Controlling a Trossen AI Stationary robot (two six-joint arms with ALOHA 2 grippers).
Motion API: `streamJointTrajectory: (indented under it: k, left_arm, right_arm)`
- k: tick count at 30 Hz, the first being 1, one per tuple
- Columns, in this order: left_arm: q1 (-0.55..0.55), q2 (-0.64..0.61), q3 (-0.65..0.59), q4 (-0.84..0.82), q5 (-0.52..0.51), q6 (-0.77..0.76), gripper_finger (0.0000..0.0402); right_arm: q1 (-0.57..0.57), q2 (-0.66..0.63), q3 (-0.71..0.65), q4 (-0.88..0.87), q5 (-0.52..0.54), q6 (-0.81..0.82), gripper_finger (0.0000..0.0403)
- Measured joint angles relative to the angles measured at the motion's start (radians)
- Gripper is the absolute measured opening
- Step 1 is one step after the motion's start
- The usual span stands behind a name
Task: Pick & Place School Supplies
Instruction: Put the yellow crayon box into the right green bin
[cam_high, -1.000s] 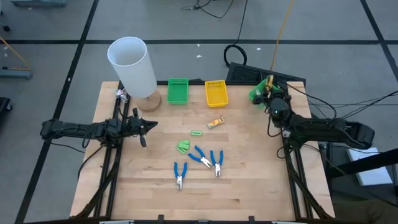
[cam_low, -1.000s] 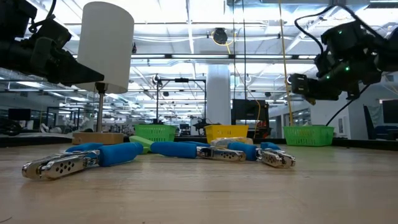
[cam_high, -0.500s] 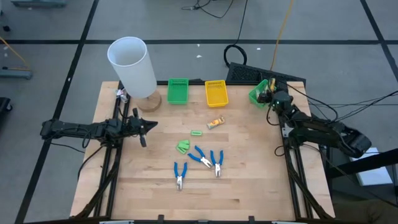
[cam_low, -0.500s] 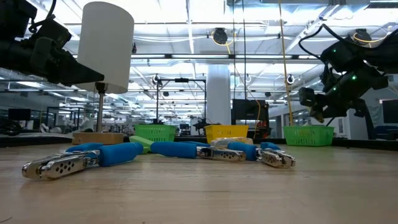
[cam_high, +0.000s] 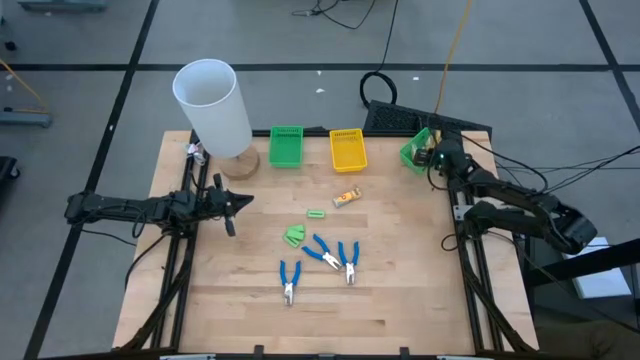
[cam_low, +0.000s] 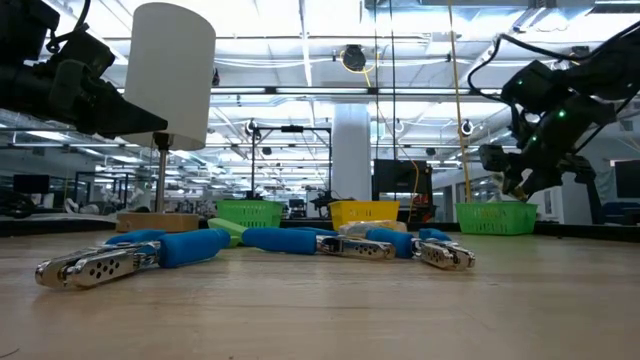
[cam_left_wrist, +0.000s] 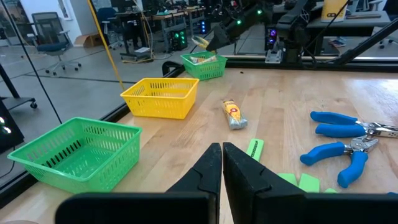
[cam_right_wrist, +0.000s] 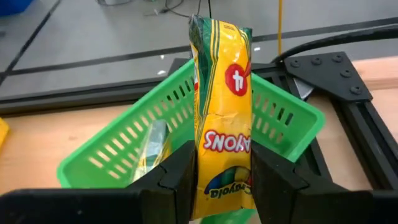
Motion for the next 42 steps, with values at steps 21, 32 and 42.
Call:
streamJointTrajectory:
  k: [21, 32, 42]
  left_arm:
    - [0.000, 0.000, 0.000, 0.000, 0.000, 0.000, 0.0021]
    - [0.000, 0.000, 0.000, 0.000, 0.000, 0.000, 0.0021]
    - [0.000, 0.000, 0.000, 0.000, 0.000, 0.000, 0.0021]
  right_arm:
    - [0.068, 0.000, 0.078, 0.019, -0.100, -0.024, 0.0123]
    - [0.047, 0.088, 0.278, -0.307, -0.042, -0.096, 0.0112]
    - [0.048, 0.264, 0.278, -0.274, -0.042, -0.081, 0.0116]
